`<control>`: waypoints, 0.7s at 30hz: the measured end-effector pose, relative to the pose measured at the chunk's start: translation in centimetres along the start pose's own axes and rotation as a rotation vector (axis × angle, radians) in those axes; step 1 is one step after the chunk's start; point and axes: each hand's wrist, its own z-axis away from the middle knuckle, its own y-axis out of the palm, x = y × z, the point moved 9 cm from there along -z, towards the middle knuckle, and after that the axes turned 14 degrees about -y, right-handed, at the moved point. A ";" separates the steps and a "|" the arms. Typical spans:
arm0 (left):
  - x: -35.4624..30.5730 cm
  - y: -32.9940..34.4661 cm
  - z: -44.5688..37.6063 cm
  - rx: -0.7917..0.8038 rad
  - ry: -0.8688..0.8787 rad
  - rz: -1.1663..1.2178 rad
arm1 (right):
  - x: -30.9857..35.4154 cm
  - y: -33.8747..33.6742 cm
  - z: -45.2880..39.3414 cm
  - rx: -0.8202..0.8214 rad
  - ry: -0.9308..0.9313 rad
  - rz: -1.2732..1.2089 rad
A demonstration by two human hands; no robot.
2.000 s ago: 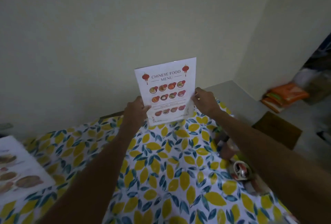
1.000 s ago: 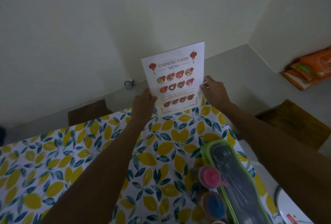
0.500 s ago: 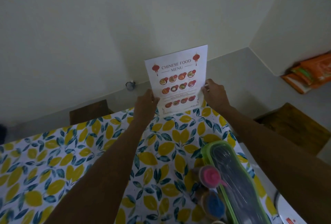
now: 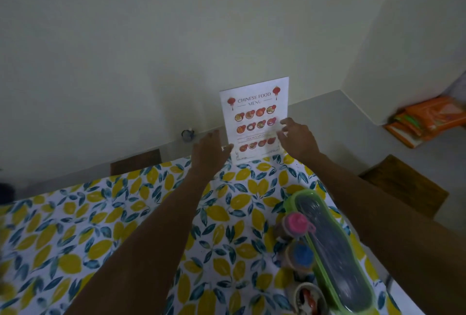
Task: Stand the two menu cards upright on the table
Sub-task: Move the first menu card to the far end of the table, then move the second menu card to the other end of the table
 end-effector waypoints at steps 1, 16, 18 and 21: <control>0.4 -0.7 0.8 -0.022 0.020 -0.050 | 1.4 -0.1 0.6 0.017 -0.024 0.025; 23.2 -10.1 19.8 -0.104 -0.035 -0.214 | 28.5 7.5 17.2 0.257 -0.342 0.278; 27.6 -11.7 22.9 -0.115 -0.075 -0.222 | 32.7 9.6 19.7 0.273 -0.381 0.284; 34.9 -14.2 27.4 -0.111 -0.149 -0.232 | 39.4 13.4 23.3 0.324 -0.454 0.297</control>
